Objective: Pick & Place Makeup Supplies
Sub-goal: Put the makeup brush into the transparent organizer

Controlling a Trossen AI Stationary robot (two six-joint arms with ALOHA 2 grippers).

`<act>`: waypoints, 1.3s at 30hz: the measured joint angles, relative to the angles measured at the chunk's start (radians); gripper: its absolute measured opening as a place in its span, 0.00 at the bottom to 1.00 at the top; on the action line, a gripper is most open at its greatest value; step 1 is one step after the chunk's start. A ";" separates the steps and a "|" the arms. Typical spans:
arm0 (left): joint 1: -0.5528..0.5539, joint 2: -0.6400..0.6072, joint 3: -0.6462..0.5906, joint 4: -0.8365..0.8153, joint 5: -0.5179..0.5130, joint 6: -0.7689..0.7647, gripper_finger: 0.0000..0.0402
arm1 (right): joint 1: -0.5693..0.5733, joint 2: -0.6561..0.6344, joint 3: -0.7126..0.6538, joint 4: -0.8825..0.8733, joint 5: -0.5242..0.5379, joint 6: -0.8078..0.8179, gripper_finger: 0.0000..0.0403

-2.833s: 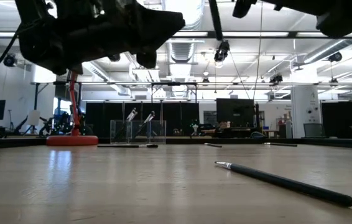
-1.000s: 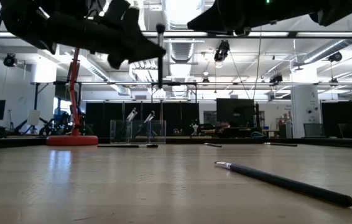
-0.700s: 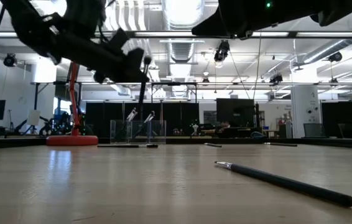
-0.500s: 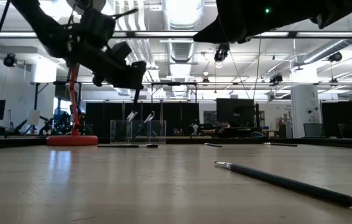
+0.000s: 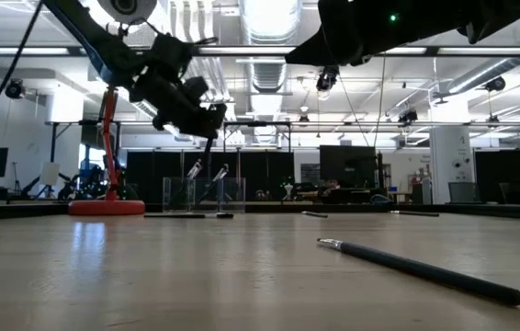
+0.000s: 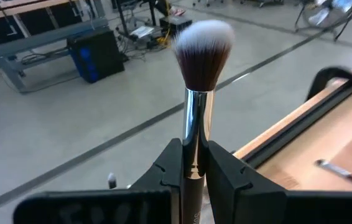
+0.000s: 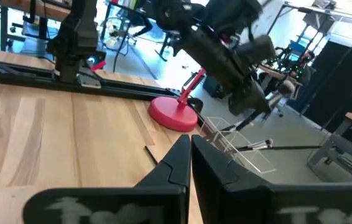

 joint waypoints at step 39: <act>0.037 0.067 0.012 -0.078 0.112 -0.023 0.10 | -0.002 0.000 0.000 -0.057 0.002 0.004 0.02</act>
